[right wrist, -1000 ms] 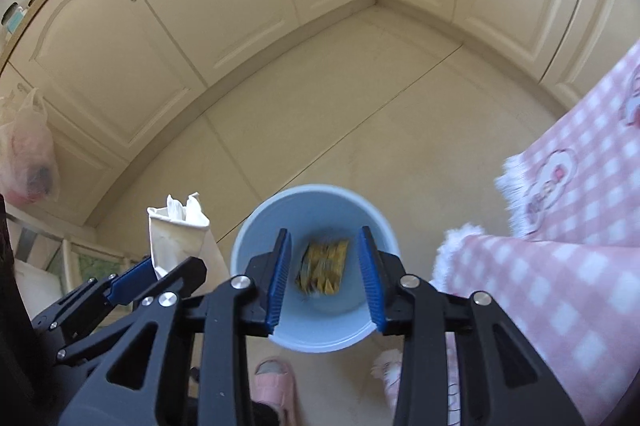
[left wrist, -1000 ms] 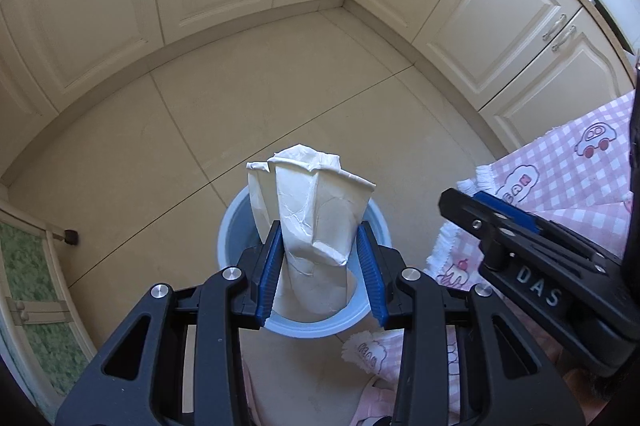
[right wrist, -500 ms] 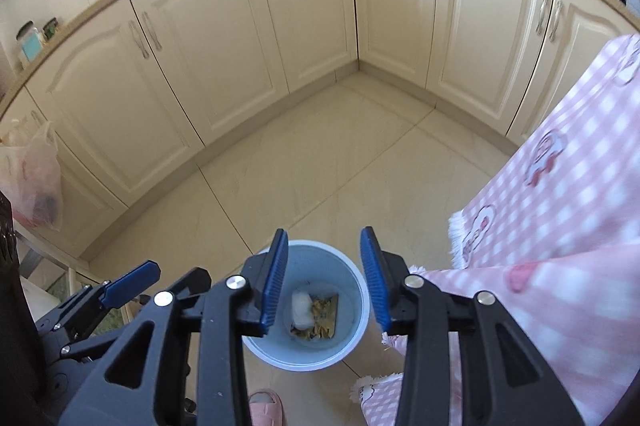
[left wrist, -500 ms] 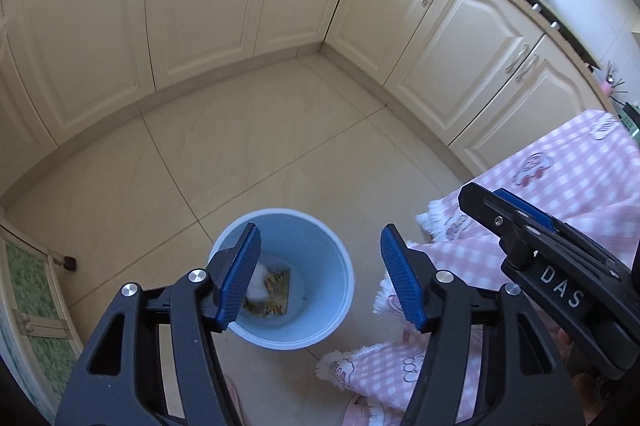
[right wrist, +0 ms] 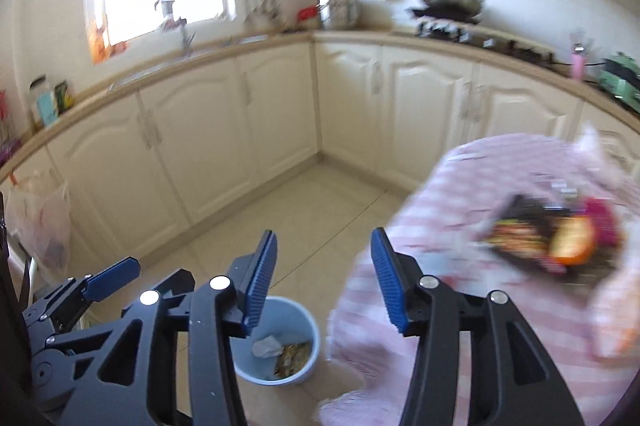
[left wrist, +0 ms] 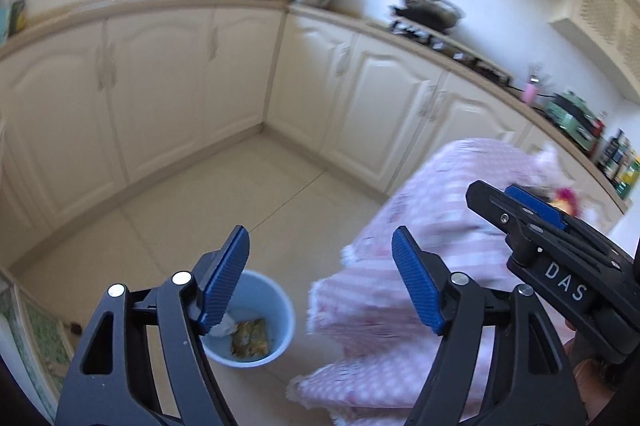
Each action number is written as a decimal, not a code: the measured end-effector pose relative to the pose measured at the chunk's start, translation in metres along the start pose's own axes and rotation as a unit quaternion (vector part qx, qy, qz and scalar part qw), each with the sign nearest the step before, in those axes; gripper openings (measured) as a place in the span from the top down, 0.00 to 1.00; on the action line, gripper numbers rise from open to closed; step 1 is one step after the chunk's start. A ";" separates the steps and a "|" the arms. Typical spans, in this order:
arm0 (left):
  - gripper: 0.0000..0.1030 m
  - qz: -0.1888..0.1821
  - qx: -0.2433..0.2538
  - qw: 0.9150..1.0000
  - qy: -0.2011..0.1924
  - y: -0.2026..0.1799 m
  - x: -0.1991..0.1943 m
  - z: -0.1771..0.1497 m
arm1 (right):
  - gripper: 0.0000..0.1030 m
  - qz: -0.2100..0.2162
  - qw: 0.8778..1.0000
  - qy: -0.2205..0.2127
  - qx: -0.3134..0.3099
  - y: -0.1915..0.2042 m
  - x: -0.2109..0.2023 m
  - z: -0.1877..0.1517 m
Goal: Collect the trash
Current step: 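Open both grippers over the blue bucket, dropping the cup and chip bag, then grasp the orange-and-white plastic bag with the left gripper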
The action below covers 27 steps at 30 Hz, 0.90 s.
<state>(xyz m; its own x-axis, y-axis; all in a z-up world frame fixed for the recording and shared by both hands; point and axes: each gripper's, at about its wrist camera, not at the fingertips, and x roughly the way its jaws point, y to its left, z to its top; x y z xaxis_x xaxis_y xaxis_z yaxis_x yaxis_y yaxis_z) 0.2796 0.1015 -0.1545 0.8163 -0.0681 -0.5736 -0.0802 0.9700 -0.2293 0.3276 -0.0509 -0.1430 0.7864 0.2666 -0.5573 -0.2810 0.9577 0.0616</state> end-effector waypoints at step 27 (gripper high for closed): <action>0.11 -0.134 0.210 0.966 0.065 -0.278 0.025 -0.040 | 0.40 -0.160 0.963 -0.030 0.215 -0.274 -0.136 -0.083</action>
<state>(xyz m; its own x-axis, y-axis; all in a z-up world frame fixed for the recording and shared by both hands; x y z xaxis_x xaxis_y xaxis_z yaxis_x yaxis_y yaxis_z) 0.3000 -0.1795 -0.1365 0.6945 -0.3328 -0.6379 0.3864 0.9204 -0.0595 0.2526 -0.3586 -0.1528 0.8288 -0.0568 -0.5566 0.2248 0.9448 0.2383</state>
